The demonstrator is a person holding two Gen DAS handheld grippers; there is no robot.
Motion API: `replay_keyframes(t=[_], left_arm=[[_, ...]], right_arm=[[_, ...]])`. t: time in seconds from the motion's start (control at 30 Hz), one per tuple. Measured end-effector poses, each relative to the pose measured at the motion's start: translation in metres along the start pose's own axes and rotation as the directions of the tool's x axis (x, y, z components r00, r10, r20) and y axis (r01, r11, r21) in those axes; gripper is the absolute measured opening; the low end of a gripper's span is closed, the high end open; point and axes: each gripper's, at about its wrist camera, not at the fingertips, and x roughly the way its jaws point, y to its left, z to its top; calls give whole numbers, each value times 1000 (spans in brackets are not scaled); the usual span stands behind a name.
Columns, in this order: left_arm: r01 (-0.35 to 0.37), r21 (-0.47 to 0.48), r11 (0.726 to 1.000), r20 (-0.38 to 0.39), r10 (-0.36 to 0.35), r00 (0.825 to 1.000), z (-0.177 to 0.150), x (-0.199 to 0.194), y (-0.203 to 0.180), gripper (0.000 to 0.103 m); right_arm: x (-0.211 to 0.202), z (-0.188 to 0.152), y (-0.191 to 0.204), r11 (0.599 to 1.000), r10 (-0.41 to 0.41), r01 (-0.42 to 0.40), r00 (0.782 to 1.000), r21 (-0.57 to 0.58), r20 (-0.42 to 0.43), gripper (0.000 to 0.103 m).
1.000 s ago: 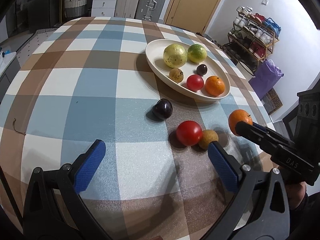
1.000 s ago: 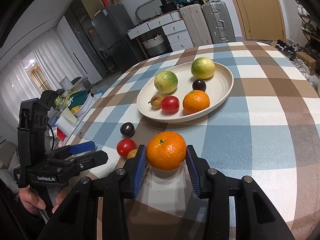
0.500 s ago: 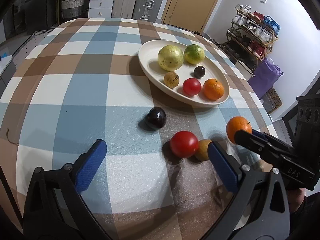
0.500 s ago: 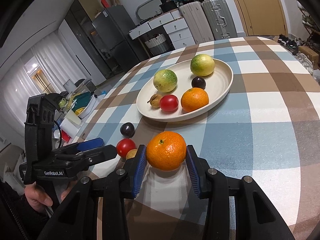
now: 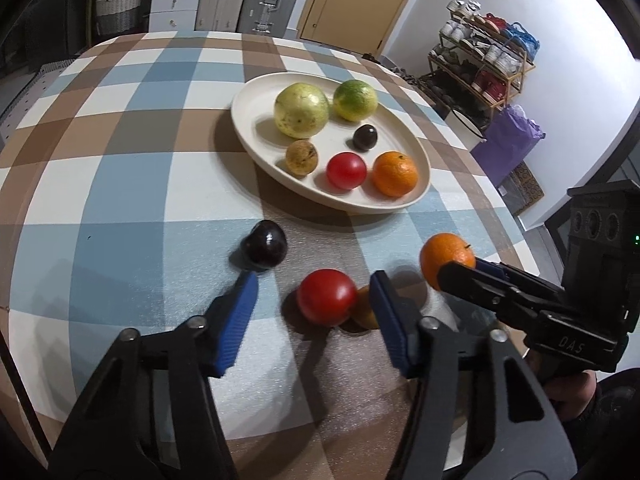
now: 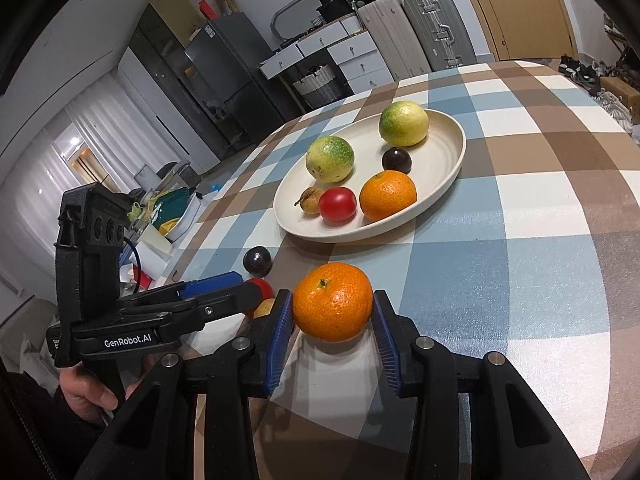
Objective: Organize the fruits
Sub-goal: 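Close the left tool on another red tomato while the right tool holds the mandarin, then carry tomato and mandarin onto the white plate and open both tools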
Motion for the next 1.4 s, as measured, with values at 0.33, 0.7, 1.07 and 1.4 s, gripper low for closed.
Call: replay_keyframes(t=[0.33,0.7,1.07,1.4], left_arm=[[18,16,1000,-5,-18,1000,2,2,-7,33],[10,34,999,-20,-10,1000,1,5,-12,27],[17,29,999,-17,-17,1000,-1,0,-12,27],[15,16,1000,23,-15,1000,0,-18,-8,27]], right_arm=[[2,0,-3,1000,24,-24,1000,12,-10,40],[1,0,-5,999,39,-39,999,25,-3,40],[0,1,-9,998,40,-40,999,37,7,40],[-1,0,-7,999,23,-23,1000,36,14,40]])
